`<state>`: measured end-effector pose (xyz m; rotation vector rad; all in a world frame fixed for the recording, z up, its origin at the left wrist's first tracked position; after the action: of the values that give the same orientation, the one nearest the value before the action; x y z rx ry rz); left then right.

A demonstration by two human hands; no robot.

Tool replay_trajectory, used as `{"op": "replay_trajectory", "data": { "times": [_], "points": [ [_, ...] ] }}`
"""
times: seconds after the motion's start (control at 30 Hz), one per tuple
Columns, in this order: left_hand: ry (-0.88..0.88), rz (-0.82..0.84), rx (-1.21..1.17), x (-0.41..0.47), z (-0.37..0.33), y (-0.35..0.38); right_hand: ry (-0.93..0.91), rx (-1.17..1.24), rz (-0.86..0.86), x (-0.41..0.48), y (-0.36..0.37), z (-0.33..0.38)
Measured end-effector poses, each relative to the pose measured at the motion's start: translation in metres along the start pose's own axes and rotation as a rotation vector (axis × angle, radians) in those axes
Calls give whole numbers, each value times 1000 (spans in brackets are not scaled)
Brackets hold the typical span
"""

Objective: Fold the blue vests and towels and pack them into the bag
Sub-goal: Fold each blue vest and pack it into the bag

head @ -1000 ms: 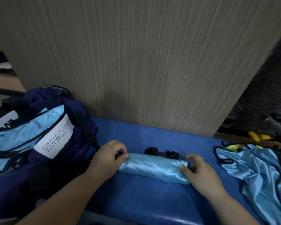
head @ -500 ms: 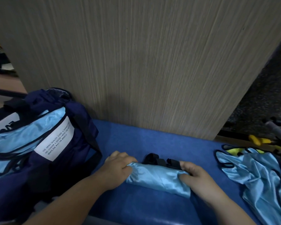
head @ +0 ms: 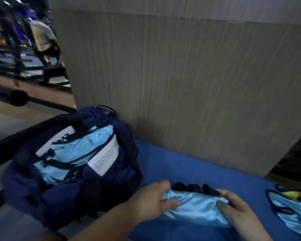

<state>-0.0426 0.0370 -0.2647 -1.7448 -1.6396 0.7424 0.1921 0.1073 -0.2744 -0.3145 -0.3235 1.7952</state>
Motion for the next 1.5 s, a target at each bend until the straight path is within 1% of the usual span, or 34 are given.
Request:
{"op": "replay_trajectory", "data": {
  "times": [0.1,0.2,0.3,0.4,0.5,0.57,0.63,0.7,0.77,0.8,0.87,0.9,0.93,0.97,1.0,1.07,1.1,1.17,1.2,1.27,1.3,1.37,1.43,1.5],
  "points": [
    [-9,-43,-161,-12,5,-22,-45,64,-1,-1,18,14],
    [-9,-132,-291,-26,10,-55,-84,104,-10,6,40,34],
    [37,-312,-262,-43,12,-108,-114,221,-27,23,68,69],
    [48,-501,-233,-65,18,-163,-194,285,-17,40,104,122],
    [10,-685,-244,-88,36,-211,-272,341,8,53,145,180],
    [-37,-795,-250,-103,56,-235,-318,317,8,59,171,214],
    [-109,-885,-244,-117,78,-252,-368,212,13,64,198,244],
    [-204,-939,-258,-127,101,-260,-415,95,12,70,224,267],
    [-333,-927,-263,-133,124,-261,-457,-13,12,73,249,286],
    [-411,-892,-232,-134,133,-260,-475,-64,25,73,261,292],
    [-562,-760,-39,-131,148,-257,-495,-190,73,75,284,297],
    [-612,-695,81,-129,151,-257,-501,-255,100,76,295,296],
    [-623,-653,171,-126,152,-257,-503,-306,125,76,302,295],
    [-577,-641,221,-121,149,-257,-499,-340,144,78,308,292],
    [-469,-643,234,-113,142,-258,-492,-367,153,79,312,288],
    [-185,-622,158,-99,121,-260,-466,-428,156,84,314,281],
    [-85,-574,99,-91,114,-258,-451,-461,159,87,314,278],
    [1,-430,57,-74,110,-247,-434,-520,156,91,312,274],
    [-9,-354,83,-67,114,-239,-433,-536,144,93,310,272],
    [-108,-196,188,-57,131,-218,-423,-539,96,95,304,269],
    [-152,-147,240,-54,139,-210,-402,-535,69,95,301,265],
    [-191,-141,293,-52,147,-201,-332,-527,40,96,297,255],
    [-203,-155,310,-49,148,-197,-252,-523,77,93,298,242],
    [-221,-153,321,-46,148,-194,-211,-518,117,88,300,232]
  ]
}}
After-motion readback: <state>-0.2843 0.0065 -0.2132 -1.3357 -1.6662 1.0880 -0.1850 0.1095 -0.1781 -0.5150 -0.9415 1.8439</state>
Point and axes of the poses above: each hand's wrist, its own x-axis towards the middle knuckle, its own y-axis out of the palm, z = x × y, the point moved 8 cm from there along x, towards the middle knuckle, and after that the axes turned 4 degrees about -x, right-handed, at the moved point
